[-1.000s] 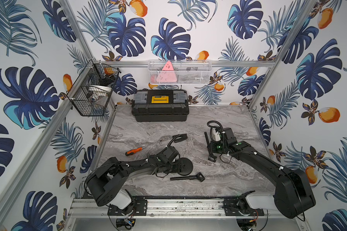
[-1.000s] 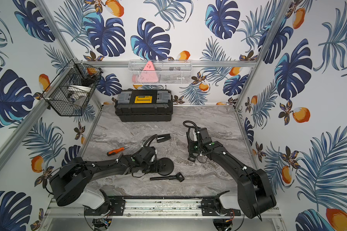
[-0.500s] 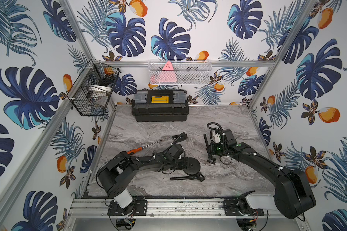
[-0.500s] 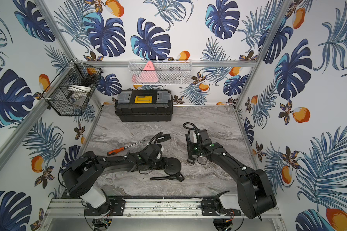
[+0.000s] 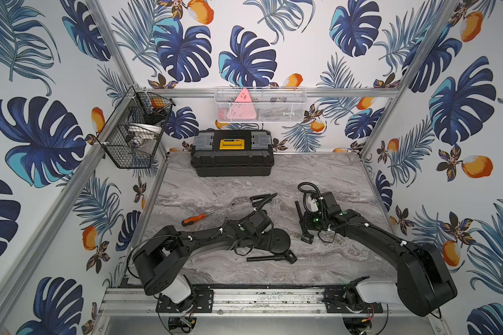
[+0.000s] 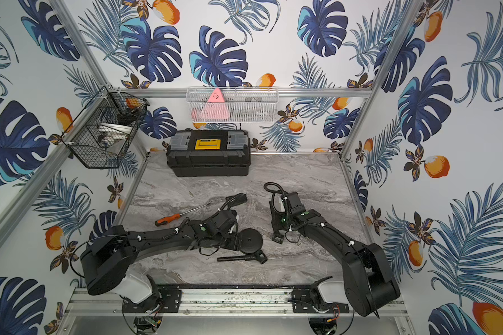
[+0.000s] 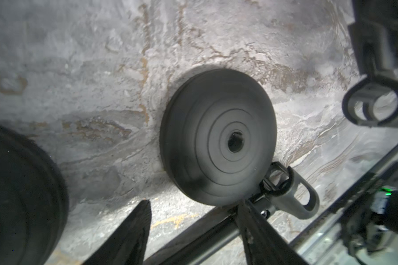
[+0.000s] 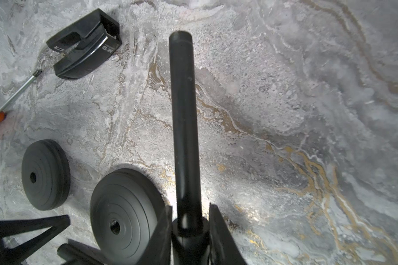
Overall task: Assemble a microphone stand
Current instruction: Move the microphone stand base to the center of the board.
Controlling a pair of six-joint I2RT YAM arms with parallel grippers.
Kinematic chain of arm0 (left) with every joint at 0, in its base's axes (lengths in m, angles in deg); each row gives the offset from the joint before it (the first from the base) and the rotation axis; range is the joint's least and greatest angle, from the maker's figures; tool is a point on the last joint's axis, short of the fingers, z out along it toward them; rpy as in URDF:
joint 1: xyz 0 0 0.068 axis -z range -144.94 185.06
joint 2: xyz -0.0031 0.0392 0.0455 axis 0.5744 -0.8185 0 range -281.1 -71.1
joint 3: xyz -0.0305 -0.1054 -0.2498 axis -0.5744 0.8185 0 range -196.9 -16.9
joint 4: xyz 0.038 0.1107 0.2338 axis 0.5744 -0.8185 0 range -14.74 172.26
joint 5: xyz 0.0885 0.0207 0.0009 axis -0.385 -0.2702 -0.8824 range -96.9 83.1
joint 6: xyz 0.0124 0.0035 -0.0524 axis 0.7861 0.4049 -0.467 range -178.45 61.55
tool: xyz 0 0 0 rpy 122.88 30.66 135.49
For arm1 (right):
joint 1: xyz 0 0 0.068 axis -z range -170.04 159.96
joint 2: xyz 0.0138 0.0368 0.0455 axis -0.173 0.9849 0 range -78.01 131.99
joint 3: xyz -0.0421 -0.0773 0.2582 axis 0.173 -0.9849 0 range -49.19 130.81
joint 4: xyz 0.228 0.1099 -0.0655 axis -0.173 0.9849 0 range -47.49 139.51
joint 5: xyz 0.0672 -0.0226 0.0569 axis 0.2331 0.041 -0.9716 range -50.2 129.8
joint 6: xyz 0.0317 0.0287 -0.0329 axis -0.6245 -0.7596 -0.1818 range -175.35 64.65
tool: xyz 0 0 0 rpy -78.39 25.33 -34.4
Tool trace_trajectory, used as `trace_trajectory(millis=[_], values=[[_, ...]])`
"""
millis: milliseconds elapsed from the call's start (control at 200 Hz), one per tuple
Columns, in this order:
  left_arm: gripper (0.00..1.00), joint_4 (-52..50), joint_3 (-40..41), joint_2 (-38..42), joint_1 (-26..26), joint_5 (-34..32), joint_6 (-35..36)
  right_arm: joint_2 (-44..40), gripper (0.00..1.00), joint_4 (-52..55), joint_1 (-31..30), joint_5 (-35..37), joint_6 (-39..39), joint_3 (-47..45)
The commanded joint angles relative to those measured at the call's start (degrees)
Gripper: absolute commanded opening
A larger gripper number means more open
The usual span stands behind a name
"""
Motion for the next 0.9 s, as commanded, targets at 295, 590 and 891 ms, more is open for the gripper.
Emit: trace_trajectory(millis=[295,590,891], values=[[0.68,-2.0,-5.35,-6.67,1.97,-11.58,6.32,-1.04,0.15,-0.48,-0.05,0.2,0.17,-0.72],[0.72,1.58,-6.58,-7.69,1.88,-8.29,5.68,-0.81,0.16,-0.98,0.04,-0.05,0.09,-1.34],[0.7,1.39,-7.65,-10.34,1.72,-8.17,5.91,-2.31,0.16,-0.74,1.07,-0.93,-0.08,-2.18]])
